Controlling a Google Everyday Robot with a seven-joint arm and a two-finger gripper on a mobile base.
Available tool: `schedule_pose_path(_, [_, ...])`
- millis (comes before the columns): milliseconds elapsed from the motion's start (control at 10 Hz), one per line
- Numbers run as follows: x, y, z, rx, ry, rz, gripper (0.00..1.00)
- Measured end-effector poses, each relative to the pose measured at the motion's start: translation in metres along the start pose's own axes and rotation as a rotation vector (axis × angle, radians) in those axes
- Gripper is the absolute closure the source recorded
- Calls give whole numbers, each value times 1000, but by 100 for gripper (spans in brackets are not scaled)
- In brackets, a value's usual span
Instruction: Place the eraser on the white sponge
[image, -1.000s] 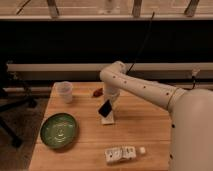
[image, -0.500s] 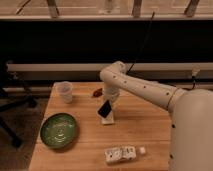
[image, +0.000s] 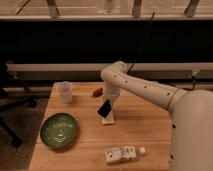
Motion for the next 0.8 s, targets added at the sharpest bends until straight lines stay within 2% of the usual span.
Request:
schedule_pose_path(300, [3,0,-4,7,-10,0,20])
schedule_pose_path(600, [13,-3,-31,35,-11,-6,20])
schedule_pose_path(800, [16,-6,-40,43,-10,-18,20])
